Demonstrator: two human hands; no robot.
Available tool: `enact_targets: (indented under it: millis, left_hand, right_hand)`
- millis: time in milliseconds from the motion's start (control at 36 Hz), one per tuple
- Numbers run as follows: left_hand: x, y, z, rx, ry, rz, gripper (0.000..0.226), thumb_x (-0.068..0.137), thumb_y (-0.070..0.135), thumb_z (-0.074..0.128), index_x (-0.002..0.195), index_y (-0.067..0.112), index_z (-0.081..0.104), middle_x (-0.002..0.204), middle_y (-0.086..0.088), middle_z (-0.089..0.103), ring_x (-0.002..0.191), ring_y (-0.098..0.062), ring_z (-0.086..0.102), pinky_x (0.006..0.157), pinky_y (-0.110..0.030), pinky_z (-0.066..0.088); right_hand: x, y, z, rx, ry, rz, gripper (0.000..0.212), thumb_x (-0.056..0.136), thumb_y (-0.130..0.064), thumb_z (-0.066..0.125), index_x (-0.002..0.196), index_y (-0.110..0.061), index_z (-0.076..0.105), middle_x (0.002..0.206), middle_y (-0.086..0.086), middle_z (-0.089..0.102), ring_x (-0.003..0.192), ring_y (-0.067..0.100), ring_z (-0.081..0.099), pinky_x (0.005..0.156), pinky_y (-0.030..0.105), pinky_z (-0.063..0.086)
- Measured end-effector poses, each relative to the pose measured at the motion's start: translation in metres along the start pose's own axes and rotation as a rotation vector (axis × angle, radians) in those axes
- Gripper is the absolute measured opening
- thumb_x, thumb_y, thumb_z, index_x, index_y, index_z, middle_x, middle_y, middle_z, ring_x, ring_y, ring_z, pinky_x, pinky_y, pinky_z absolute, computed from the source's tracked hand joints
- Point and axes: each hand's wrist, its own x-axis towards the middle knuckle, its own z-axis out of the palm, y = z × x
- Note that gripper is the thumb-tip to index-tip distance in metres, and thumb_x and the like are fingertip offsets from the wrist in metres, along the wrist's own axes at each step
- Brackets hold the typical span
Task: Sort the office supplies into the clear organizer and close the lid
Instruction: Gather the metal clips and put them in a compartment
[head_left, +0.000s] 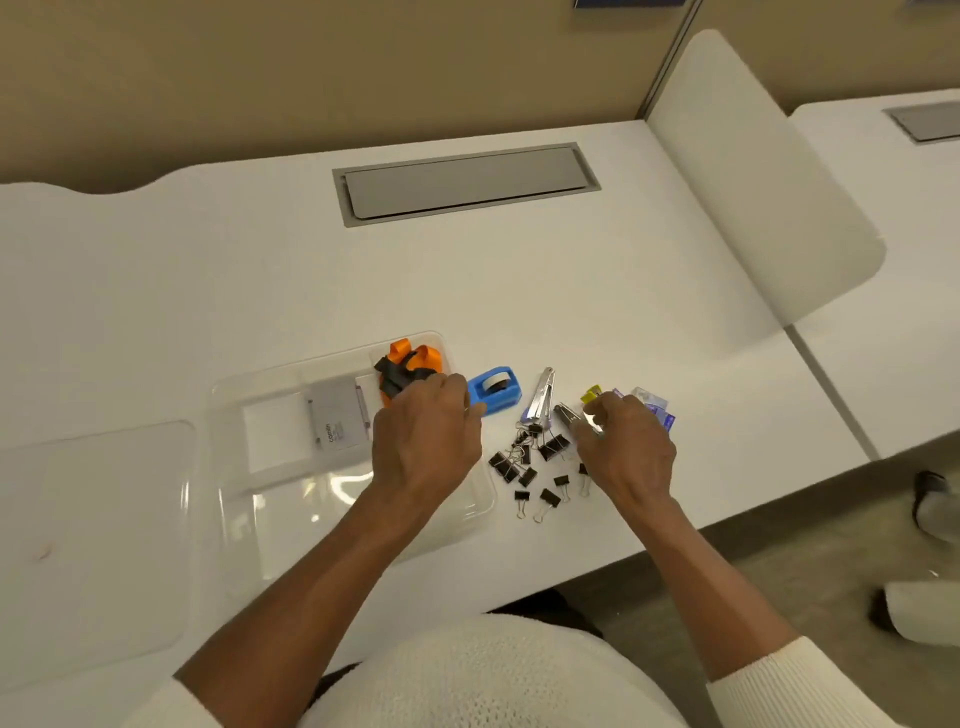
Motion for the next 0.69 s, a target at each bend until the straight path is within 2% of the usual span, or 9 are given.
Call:
enact_targets:
  millis: [111, 194, 278, 361, 444, 583, 694]
  left_hand:
    - [0.017, 0.037, 0.024, 0.001, -0.092, 0.112, 0.021, 0.099, 0.036, 0.056, 0.099, 0.016, 0.064, 0.094, 0.001, 0.065, 0.08, -0.021, 0.062, 0.063, -0.037, 0.052]
    - [0.032, 0.062, 0.043, 0.038, -0.167, 0.169, 0.024, 0.1, 0.038, 0.056, 0.107, 0.016, 0.062, 0.105, -0.001, 0.063, 0.091, -0.025, 0.064, 0.066, -0.035, 0.043]
    - [0.045, 0.081, 0.062, 0.051, -0.234, 0.185, 0.02, 0.102, 0.031, 0.056, 0.107, 0.013, 0.061, 0.108, -0.003, 0.063, 0.094, -0.027, 0.064, 0.067, -0.036, 0.042]
    - [0.056, 0.091, 0.083, 0.135, -0.263, 0.198, 0.009, 0.097, 0.016, 0.06, 0.105, 0.012, 0.059, 0.107, -0.007, 0.061, 0.09, -0.029, 0.064, 0.062, -0.037, 0.04]
    - [0.065, 0.1, 0.103, 0.209, -0.306, 0.199, 0.019, 0.09, 0.003, 0.062, 0.107, 0.01, 0.056, 0.108, -0.01, 0.059, 0.087, -0.029, 0.064, 0.06, -0.036, 0.037]
    - [0.075, 0.109, 0.122, 0.299, -0.369, 0.167, 0.024, 0.091, 0.0, 0.062, 0.113, 0.008, 0.055, 0.112, -0.013, 0.061, 0.093, -0.03, 0.066, 0.064, -0.036, 0.04]
    - [0.081, 0.115, 0.128, 0.359, -0.381, 0.119, 0.026, 0.094, 0.001, 0.061, 0.118, 0.006, 0.053, 0.113, -0.014, 0.064, 0.099, -0.03, 0.067, 0.068, -0.036, 0.041]
  right_hand:
    - [0.001, 0.027, -0.002, -0.101, -0.064, 0.02, 0.036, 0.09, -0.041, 0.07, 0.122, -0.024, 0.069, 0.114, 0.002, 0.07, 0.099, 0.025, 0.067, 0.069, 0.034, 0.049]
    - [0.004, 0.038, -0.001, -0.132, -0.086, 0.017, 0.04, 0.091, -0.047, 0.07, 0.123, -0.023, 0.068, 0.113, 0.003, 0.069, 0.098, 0.024, 0.066, 0.065, 0.03, 0.044]
    - [0.007, 0.045, 0.005, -0.169, -0.081, -0.031, 0.046, 0.09, -0.051, 0.07, 0.126, -0.022, 0.067, 0.111, 0.004, 0.07, 0.099, 0.024, 0.066, 0.064, 0.033, 0.05]
    - [0.007, 0.046, 0.012, -0.224, -0.058, -0.098, 0.05, 0.088, -0.052, 0.072, 0.125, -0.019, 0.068, 0.109, 0.005, 0.072, 0.1, 0.025, 0.066, 0.064, 0.036, 0.054]
    - [0.009, 0.047, 0.019, -0.259, -0.053, -0.154, 0.05, 0.085, -0.054, 0.074, 0.119, -0.017, 0.07, 0.104, 0.007, 0.073, 0.096, 0.028, 0.069, 0.063, 0.037, 0.056]
    - [0.014, 0.049, 0.033, -0.311, -0.047, -0.219, 0.051, 0.08, -0.051, 0.08, 0.115, -0.015, 0.071, 0.098, 0.009, 0.073, 0.086, 0.027, 0.069, 0.061, 0.035, 0.055]
    - [0.017, 0.05, 0.043, -0.307, -0.033, -0.252, 0.048, 0.076, -0.042, 0.086, 0.109, -0.011, 0.071, 0.095, 0.011, 0.073, 0.081, 0.028, 0.07, 0.067, 0.04, 0.057]
